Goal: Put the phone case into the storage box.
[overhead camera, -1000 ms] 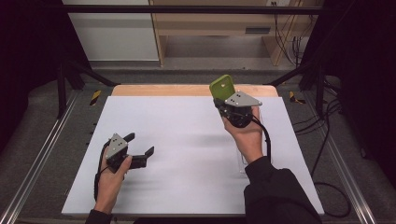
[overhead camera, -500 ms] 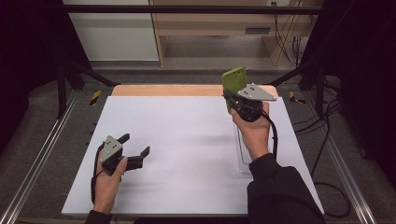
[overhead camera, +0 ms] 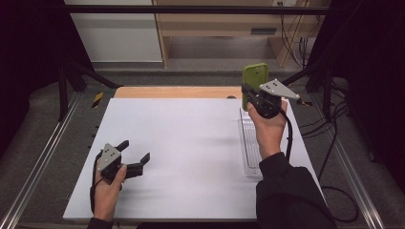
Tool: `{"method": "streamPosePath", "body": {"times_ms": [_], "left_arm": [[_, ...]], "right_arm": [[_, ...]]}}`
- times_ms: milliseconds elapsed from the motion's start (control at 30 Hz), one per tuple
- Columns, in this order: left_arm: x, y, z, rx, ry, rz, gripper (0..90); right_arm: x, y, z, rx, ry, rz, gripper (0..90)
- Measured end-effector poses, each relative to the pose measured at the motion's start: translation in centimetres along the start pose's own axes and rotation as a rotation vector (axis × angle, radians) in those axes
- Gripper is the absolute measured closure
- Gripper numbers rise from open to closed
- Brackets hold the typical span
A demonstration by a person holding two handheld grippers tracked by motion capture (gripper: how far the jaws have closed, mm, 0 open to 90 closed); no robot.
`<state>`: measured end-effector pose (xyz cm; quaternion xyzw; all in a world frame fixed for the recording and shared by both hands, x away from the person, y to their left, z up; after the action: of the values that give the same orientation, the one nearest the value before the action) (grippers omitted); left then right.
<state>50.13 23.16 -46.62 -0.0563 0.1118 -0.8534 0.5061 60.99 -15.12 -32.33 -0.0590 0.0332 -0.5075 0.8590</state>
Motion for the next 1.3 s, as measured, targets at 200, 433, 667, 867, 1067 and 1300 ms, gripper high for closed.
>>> {"method": "streamPosePath", "body": {"times_ms": [200, 433, 667, 867, 1067, 1300], "left_arm": [[-0.2, -0.2, 0.2, 0.019, -0.013, 0.007, 5.4], [-0.3, -0.2, 0.2, 0.025, -0.015, 0.007, 5.4], [-0.3, -0.4, 0.4, 0.043, -0.013, 0.013, 5.4], [-0.3, -0.5, 0.6, 0.058, -0.009, 0.017, 5.4], [-0.3, -0.5, 0.6, 0.058, -0.007, 0.016, 5.4], [-0.1, -0.4, 0.7, 0.059, -0.004, 0.014, 5.4]], "right_arm": [[1.2, 0.1, 0.0, 0.012, 0.030, -0.035, 88.1], [2.3, 0.4, -0.4, 0.007, 0.055, -0.063, 88.1], [3.1, 0.5, -1.0, 0.008, 0.083, -0.081, 88.1], [3.8, 0.6, -1.6, 0.010, 0.118, -0.091, 88.1], [4.2, 1.0, -2.3, 0.001, 0.148, -0.094, 88.1], [4.2, 1.4, -3.0, -0.017, 0.145, -0.097, 88.1]]}}
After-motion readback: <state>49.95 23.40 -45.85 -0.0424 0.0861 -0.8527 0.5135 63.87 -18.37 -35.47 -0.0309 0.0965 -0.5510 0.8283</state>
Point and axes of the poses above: each handheld gripper's, and its own axes: y roughly forward along the jaws, z roughly out of its top, x roughly to its right, the point moved 7 cm from there along y, roughly forward along the jaws, and after that the axes turned 3 degrees about z, right-handed, at the moved point
